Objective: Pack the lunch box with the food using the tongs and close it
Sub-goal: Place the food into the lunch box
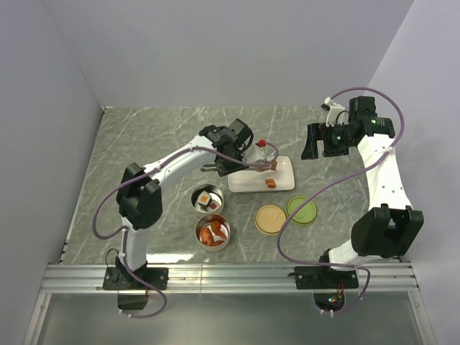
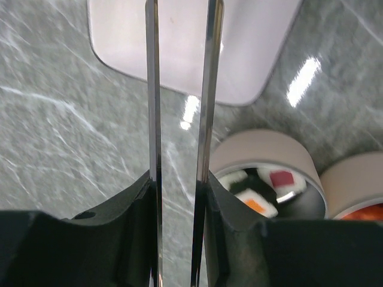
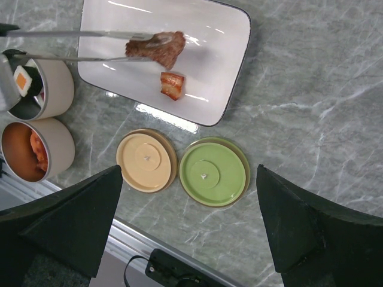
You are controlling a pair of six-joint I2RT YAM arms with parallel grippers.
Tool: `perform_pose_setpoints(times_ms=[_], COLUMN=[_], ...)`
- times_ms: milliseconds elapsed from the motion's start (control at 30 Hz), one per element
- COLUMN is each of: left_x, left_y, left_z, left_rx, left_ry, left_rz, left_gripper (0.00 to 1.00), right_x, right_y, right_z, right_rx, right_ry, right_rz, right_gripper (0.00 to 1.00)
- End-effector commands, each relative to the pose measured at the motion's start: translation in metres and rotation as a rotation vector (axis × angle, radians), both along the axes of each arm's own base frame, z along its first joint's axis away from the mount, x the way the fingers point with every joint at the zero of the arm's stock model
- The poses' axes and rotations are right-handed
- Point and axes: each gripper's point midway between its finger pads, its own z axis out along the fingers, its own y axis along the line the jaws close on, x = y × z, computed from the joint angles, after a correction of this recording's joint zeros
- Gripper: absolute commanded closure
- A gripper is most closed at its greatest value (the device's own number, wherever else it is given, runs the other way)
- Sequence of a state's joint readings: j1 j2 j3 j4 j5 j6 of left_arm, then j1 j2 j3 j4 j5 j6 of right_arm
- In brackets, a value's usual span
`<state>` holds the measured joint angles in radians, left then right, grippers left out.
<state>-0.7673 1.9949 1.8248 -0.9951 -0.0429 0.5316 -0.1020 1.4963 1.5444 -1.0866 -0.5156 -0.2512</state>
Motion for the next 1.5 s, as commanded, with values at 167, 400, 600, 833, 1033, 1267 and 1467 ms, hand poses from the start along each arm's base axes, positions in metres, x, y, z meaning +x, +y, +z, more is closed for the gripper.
perform_pose_setpoints(times_ms=[167, 400, 600, 833, 1033, 1267, 1467], left_x=[-0.049, -0.105, -0.144, -0.185, -0.208, -0.224, -0.225], left_y=[0.035, 0.087, 0.124, 0.153, 0.177, 0.195, 0.194], left_z=[0.045, 0.052, 0.061, 0.06, 0.041, 0.018, 0.008], left_rx=[-0.095, -0.131, -0.167, -0.205, -0.167, -0.098, -0.08], left_ry=[-0.023, -0.036, -0.093, -0.091, -0.072, -0.017, 0.018], left_rz=[-0.009, -0.041, -0.084, -0.109, -0.126, -0.146, -0.15], left_gripper=[0.69, 0.7, 0.7, 0.69, 0.68, 0.66, 0.62], right_x=[0.006, 0.003, 0.001, 0.0, 0.001, 0.001, 0.0], right_y=[-0.004, -0.004, -0.005, -0.007, -0.008, -0.008, -0.008], right_z=[0.012, 0.009, 0.008, 0.005, 0.002, 0.001, -0.001], right_rx=[-0.008, -0.016, -0.019, -0.029, -0.032, -0.031, -0.035], right_ry=[-0.042, -0.034, -0.028, -0.023, -0.014, -0.01, -0.008], right_rz=[-0.013, -0.012, -0.017, -0.025, -0.03, -0.028, -0.027], right_gripper=[0.0, 0.0, 0.0, 0.0, 0.0, 0.0, 0.0])
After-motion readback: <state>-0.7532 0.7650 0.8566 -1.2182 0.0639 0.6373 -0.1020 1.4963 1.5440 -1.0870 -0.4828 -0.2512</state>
